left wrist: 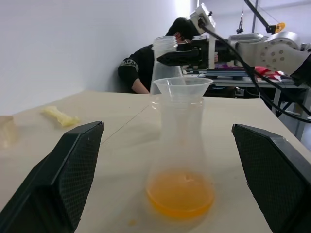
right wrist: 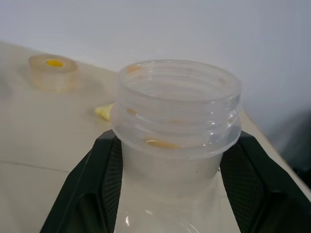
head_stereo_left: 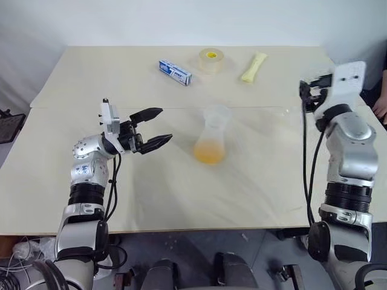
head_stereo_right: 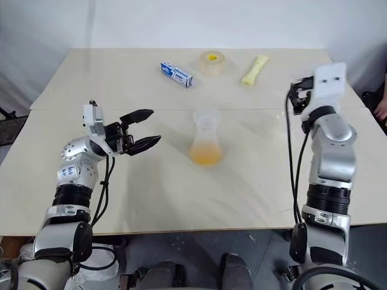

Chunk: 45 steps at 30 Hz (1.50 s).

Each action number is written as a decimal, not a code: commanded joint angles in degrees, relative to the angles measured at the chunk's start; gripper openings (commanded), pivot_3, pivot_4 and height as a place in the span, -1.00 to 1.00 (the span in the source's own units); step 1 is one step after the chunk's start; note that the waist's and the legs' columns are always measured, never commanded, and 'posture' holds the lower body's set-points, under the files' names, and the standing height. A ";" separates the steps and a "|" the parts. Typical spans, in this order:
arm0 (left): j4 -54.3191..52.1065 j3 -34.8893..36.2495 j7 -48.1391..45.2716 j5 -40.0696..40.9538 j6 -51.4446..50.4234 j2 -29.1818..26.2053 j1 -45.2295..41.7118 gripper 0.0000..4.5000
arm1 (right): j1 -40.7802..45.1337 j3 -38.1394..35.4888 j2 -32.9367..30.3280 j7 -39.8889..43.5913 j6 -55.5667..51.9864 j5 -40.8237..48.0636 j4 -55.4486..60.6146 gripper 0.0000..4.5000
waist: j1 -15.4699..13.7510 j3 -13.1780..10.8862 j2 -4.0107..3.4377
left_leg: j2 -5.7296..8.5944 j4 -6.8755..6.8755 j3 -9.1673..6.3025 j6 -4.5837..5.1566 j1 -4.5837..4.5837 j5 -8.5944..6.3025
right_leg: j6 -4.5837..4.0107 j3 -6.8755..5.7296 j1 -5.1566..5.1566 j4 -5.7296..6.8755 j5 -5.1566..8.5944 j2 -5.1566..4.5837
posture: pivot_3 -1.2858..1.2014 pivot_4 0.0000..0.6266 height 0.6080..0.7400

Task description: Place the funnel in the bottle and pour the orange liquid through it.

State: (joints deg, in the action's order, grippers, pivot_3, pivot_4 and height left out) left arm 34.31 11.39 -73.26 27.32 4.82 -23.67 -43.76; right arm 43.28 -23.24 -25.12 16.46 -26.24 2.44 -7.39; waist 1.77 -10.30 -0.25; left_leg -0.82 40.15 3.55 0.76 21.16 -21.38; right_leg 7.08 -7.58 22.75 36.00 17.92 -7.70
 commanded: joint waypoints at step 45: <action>-16.36 -2.68 6.08 -3.69 -11.39 -10.48 13.68 1.00 | -34.05 6.36 -22.05 38.48 0.06 29.24 31.65 0.99 | -2.37 0.01 0.04 | 0.02 0.14 0.09 0.01 0.03 0.00 | 0.02 0.04 -0.08 -0.13 -0.01 -0.03 | 0.03 -0.52 1.00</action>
State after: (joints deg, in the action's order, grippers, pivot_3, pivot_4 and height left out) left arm 18.87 8.07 -65.94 24.01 -8.86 -33.07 -30.44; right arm 9.67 -15.91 -46.10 52.93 -29.03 32.20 22.41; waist -0.60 -10.29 -0.21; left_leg -0.81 40.31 3.66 0.77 21.15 -21.38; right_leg 7.10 -7.53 22.64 35.86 17.91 -7.71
